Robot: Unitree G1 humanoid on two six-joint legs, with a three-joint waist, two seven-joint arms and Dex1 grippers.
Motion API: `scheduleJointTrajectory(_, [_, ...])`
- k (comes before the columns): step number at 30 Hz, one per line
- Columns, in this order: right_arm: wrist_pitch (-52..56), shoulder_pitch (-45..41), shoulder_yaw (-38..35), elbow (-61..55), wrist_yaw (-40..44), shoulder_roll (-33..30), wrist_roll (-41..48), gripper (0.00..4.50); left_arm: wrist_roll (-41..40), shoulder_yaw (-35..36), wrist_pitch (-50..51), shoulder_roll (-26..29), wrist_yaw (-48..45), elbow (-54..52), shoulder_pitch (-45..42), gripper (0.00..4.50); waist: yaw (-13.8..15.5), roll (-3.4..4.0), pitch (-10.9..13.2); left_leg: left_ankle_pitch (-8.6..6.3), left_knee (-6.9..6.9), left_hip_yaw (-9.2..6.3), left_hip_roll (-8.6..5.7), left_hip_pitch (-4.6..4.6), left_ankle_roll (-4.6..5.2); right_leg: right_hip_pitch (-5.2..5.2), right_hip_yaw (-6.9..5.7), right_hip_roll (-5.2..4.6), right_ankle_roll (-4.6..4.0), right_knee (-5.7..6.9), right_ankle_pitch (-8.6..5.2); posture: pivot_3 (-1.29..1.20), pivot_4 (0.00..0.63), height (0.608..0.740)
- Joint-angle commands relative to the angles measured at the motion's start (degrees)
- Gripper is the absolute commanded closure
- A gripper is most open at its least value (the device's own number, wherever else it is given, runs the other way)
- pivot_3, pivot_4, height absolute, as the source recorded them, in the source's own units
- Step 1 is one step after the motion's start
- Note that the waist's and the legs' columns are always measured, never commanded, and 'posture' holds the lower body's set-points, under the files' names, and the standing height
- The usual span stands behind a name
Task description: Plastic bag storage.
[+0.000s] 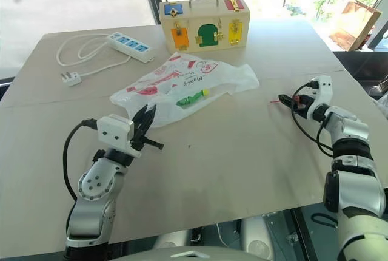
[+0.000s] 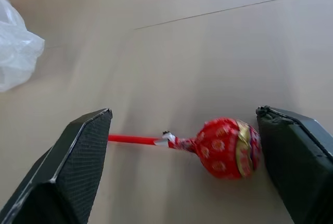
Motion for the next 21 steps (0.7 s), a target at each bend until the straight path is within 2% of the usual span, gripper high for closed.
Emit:
scheduleJointTrajectory(1, [0.2,0.3,1.2,-0.1,2.3,0.2,-0.8,1.34,0.1,-0.3,0.1,0.3,0.8,-3.0,-0.3,4.50,0.0,0.00,0.0,0.00,0.00,0.00,0.00,0.00,0.00,0.00,0.00,0.00,0.00,0.00,0.00,0.00,0.150,0.740])
scheduleJointTrajectory(2, [0.3,0.6,1.3,-0.3,2.6,0.1,-0.8,1.96,0.1,-0.3,0.2,0.3,0.9,-3.1,-0.3,4.50,0.0,0.00,0.0,0.00,0.00,0.00,0.00,0.00,0.00,0.00,0.00,-0.01,0.00,0.00,0.00,0.00,0.150,0.740])
scheduleJointTrajectory(4, [0.7,1.0,1.5,-0.5,3.1,-0.1,-0.9,2.85,0.1,-0.3,0.3,0.4,1.0,-3.3,0.0,4.50,0.0,0.00,0.0,0.00,0.00,-0.01,0.00,0.00,0.00,0.00,0.00,-0.01,0.00,0.00,0.00,0.00,0.150,0.740])
scheduleJointTrajectory(5, [0.7,1.2,1.6,-0.6,3.4,-0.2,-1.0,3.52,0.1,-0.3,0.3,0.3,1.1,-3.4,0.0,4.50,0.0,0.00,0.0,0.00,0.00,-0.01,0.00,0.00,0.00,0.00,0.00,-0.01,0.00,0.00,0.00,0.00,0.150,0.740])
scheduleJointTrajectory(6, [0.7,1.3,1.6,-0.7,3.5,-0.3,-1.0,3.66,0.1,-0.3,0.3,0.3,1.1,-3.4,0.1,4.50,0.0,0.01,0.0,0.00,0.00,0.00,0.01,0.00,0.00,0.00,0.00,-0.01,0.00,0.00,0.00,0.00,0.150,0.740])
scheduleJointTrajectory(18, [8.6,5.7,0.3,-15.9,7.9,0.1,4.5,3.66,-0.7,-0.1,0.6,0.2,1.5,-2.7,-0.4,4.50,0.1,0.02,0.0,0.00,-0.01,-0.02,0.01,-0.03,0.00,-0.02,0.00,-0.04,0.00,-0.01,0.00,0.00,0.150,0.740])
scheduleJointTrajectory(21, [17.0,6.6,0.7,-28.6,7.8,2.4,10.3,3.66,-0.9,-0.5,0.5,0.1,1.3,-2.8,-0.2,4.50,-0.1,0.03,0.0,0.00,-0.01,-0.03,0.02,-0.04,0.00,-0.04,0.00,-0.03,0.00,0.00,0.00,0.00,0.150,0.740])
